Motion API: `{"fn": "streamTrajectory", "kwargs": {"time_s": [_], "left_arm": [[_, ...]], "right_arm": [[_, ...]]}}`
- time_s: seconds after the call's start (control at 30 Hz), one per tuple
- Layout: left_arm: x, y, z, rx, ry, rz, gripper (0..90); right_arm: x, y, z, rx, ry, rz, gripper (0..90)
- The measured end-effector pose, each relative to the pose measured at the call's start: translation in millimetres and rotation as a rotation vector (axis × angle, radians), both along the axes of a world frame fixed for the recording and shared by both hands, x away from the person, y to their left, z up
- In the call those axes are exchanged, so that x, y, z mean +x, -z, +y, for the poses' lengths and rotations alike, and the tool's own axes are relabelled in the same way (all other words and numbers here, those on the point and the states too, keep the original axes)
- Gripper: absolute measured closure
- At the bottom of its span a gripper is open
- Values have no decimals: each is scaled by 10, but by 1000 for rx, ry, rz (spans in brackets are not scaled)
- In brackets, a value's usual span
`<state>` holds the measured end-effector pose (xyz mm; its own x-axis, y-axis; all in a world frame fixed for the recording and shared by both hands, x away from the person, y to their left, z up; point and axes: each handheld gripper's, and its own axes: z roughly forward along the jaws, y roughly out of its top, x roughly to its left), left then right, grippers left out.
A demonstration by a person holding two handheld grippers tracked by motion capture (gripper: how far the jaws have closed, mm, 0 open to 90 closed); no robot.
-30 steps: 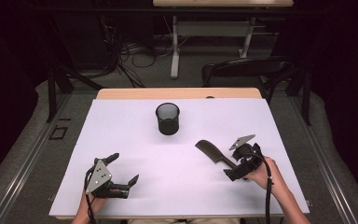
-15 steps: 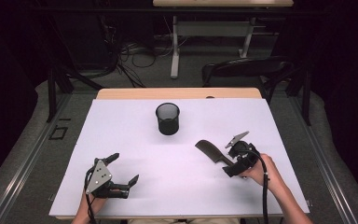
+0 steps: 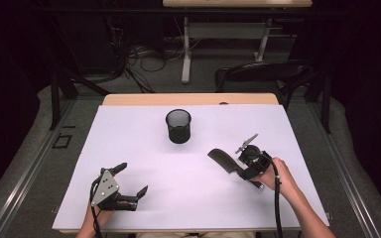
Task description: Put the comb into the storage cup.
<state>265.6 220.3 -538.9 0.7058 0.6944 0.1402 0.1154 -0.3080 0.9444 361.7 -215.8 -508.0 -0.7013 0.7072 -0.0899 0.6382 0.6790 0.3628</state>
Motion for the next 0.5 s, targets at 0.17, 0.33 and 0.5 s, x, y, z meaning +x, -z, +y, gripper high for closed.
{"fn": "streamTrajectory", "kwargs": {"time_s": [0.17,0.33,0.5], "left_arm": [[1,1,0,-1,0,0,0],[1,2,-2,0,0,2,0],[1,1,-2,-1,1,1,0]], "right_arm": [[52,35,12,-16,2,35,565],[106,47,19,-41,-2,68,596],[154,84,41,-32,9,91,613]]}}
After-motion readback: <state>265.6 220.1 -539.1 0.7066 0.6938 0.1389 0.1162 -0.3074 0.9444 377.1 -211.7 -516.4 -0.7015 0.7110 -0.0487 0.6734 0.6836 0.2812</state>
